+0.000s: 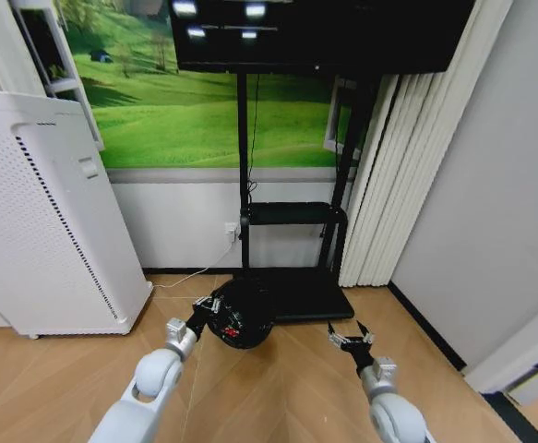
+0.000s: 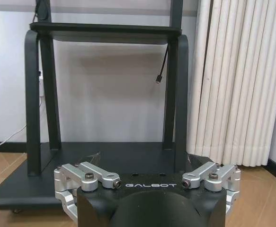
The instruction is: Pick up the trash bin and place the garbage on the floor into it.
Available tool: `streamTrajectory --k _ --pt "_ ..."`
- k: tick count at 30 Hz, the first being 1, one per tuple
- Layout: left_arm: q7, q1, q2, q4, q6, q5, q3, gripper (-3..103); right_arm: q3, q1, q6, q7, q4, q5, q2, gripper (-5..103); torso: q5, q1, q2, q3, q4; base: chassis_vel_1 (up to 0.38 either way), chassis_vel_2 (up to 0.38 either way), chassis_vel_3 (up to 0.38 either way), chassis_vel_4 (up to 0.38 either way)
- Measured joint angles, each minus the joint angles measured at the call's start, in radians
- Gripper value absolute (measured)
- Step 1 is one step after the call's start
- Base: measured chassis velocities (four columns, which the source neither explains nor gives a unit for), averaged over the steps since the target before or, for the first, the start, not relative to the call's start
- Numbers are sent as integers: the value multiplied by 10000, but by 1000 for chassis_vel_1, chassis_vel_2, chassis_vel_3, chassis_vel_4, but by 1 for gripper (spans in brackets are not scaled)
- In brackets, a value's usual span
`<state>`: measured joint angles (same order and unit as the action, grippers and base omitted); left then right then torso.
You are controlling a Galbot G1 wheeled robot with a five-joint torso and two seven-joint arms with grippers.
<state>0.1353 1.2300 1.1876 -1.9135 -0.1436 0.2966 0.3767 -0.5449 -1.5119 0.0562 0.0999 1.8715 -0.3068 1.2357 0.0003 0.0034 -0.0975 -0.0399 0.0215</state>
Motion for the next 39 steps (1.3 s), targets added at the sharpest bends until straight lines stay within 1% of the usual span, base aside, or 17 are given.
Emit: streamTrajectory --k 2,3,5,10,12,13,14,16,21,26,27,29,30,34,35,38,39 --pt "20 150 -20 -91 8 9 140 7 0 -157 -98 -18 22 117 59 100 -9 0 0 0 -7 113 -132 -125 120" --pt "26 206 -21 -140 17 44 222 7 5 -282 -181 -38 40 195 93 100 0 0 -1 0 -6 162 -150 -189 146" --pt "31 205 -18 -141 23 61 258 7 3 -381 -255 -43 71 254 112 100 -6 0 -1 0 -2 174 -158 -189 163" --pt "30 105 -4 -115 23 99 246 7 -41 -565 -437 -66 88 408 126 100 -1 0 0 0 -2 206 -220 -219 210" --pt "20 40 23 -76 21 101 191 7 -84 -652 -480 -67 32 489 127 100 -8 0 0 0 -6 276 -248 -261 250" --pt "17 9 37 -57 20 101 162 7 -100 -689 -537 -76 -12 538 125 100 4 0 0 0 -3 342 -252 -282 253" --pt "17 9 37 -57 20 101 162 7 -100 -689 -537 -76 -12 538 125 100 4 0 0 0 -3 342 -252 -282 253" --pt "10 -16 57 -12 16 100 124 7 -139 -763 -620 -92 -61 586 117 100 -5 1 0 -1 -1 356 -270 -383 252" --pt "-2 -89 62 82 7 74 75 7 -198 -836 -717 -269 -142 588 98 100 -5 -1 0 0 -8 441 -245 -453 232" --pt "-24 -225 62 134 -5 75 -2 7 -202 -847 -740 -325 -190 657 75 100 -1 -3 -2 3 -2 539 -202 -528 191" --pt "-37 -275 62 142 -8 76 -25 7 -177 -849 -750 -354 -207 684 68 100 -4 -4 -2 2 -6 503 -59 -516 111" --pt "-56 -305 76 163 -12 77 -50 7 -173 -840 -762 -362 -231 716 58 100 -9 -4 -1 2 -7 503 -59 -488 10" --pt "-66 -338 95 191 -19 77 -73 7 -156 -824 -769 -413 -279 758 55 100 -1 -5 -1 2 -7 432 4 -488 -48" --pt "-77 -373 149 239 -19 65 -95 7 -126 -782 -783 -547 -375 842 45 100 -1 -4 -1 1 -6 378 133 -371 -132" --pt "-76 -373 161 248 -19 55 -99 7 -121 -782 -775 -578 -379 888 42 100 1 -4 -1 2 0 280 242 -296 -206" --pt "-78 -360 185 270 -19 37 -99 7 -91 -790 -763 -631 -388 954 37 100 -11 -2 -1 0 -3 220 254 -215 -255" --pt "-82 -347 206 275 -17 26 -97 7 -78 -808 -737 -659 -398 982 30 100 -3 0 0 -2 -6 197 221 -134 -255"
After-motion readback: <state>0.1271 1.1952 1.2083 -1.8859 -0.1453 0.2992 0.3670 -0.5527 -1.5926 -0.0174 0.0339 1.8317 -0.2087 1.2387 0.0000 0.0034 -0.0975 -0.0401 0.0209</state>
